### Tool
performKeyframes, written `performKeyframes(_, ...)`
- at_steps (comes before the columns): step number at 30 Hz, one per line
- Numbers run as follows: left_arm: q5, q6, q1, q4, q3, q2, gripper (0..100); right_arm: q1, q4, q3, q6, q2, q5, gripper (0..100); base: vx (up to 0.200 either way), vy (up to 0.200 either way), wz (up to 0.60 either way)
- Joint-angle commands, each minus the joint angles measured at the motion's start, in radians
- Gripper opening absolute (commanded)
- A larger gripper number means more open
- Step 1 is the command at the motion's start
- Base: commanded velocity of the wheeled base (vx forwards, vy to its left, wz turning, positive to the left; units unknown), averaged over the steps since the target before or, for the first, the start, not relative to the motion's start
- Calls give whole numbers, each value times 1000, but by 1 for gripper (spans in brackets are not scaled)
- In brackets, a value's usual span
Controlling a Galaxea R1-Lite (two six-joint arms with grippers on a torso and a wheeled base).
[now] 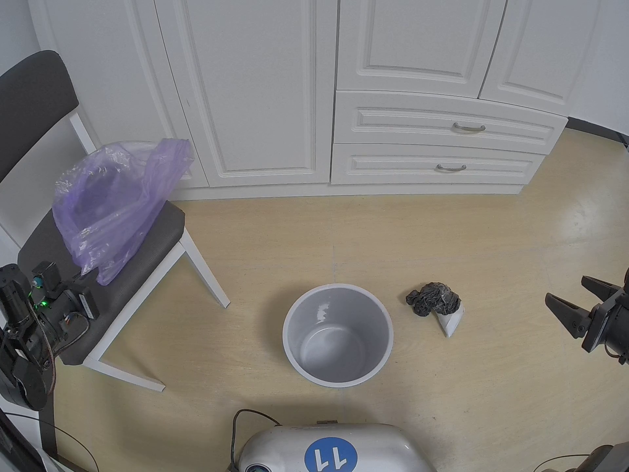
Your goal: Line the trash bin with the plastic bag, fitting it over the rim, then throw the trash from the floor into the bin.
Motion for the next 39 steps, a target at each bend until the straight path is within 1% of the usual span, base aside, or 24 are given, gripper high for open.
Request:
performKeyframes(1, 100, -37, -213, -1, 1, -121, 0, 13, 2, -9, 0, -9, -1, 100, 0, 0, 0)
performKeyframes(2, 131, -39, -263, -1, 1, -130, 0, 14, 2, -11, 0, -10, -1, 100, 0, 0, 0)
performKeyframes(3, 139, -39, -276, -1, 1, -131, 0, 14, 2, -11, 0, -10, -1, 100, 0, 0, 0)
performKeyframes(4, 183, -37, -349, -1, -2, -141, 0, 16, 2, -14, 0, -10, -1, 100, 0, 0, 0)
performKeyframes(9, 300, -37, -521, 2, -31, -148, 0, 16, 2, -20, 0, -10, -1, 100, 0, 0, 0)
performKeyframes(11, 344, -37, -576, 10, -47, -139, 0, 16, 2, -23, 0, -10, -1, 100, 0, 0, 0)
performKeyframes(13, 347, -37, -581, 10, -48, -139, 0, 16, 2, -23, 0, -10, -1, 100, 0, 0, 0)
performKeyframes(14, 406, -37, -650, 33, -79, -136, 0, 18, 2, -28, 0, -9, -1, 100, 0, 0, 0)
performKeyframes(15, 412, -37, -657, 36, -85, -136, 0, 19, 4, -28, 0, -9, -1, 100, 0, 0, 0)
performKeyframes(16, 452, -37, -696, 62, -114, -139, 0, 25, 4, -32, 0, -9, -1, 100, 0, 0, 0)
performKeyframes(17, 458, -39, -702, 67, -119, -139, 0, 27, 4, -32, 0, -9, -1, 100, 0, 0, 0)
performKeyframes(18, 488, -39, -742, 97, -149, -145, 0, 34, 2, -34, 0, -9, -3, 100, 0, 0, 0)
performKeyframes(19, 496, -39, -753, 108, -159, -148, 0, 36, 2, -35, 0, -9, -3, 100, 0, 0, 0)
performKeyframes(21, 516, -40, -800, 143, -188, -153, 0, 42, 4, -40, 0, -5, -3, 100, 0, 0, 0)
performKeyframes(24, 517, -42, -823, 151, -189, -162, 0, 47, 2, -45, 0, 1, -3, 100, 0, 0, 0)
performKeyframes(26, 519, -74, -855, 150, -180, -170, 0, 48, 2, -46, 2, 21, -4, 100, 0, 0, 0)
performKeyframes(28, 521, -88, -863, 151, -179, -176, 0, 48, 2, -46, 2, 28, -4, 100, 0, 0, 0)
performKeyframes(29, 521, -121, -888, 154, -172, -200, 0, 50, -1, -43, 2, 44, -3, 100, 0, 0, 0)
performKeyframes(31, 521, -140, -903, 154, -159, -219, 0, 56, -2, -42, 3, 51, -3, 100, 0, 0, 0)
performKeyframes(34, 519, -147, -923, 154, -122, -248, 0, 88, -2, -37, 8, 51, -4, 100, 0, 0, 0)
performKeyframes(39, 517, -163, -946, 153, -96, -279, 0, 97, -2, -32, 12, 70, -3, 100, 0, 0, 0)
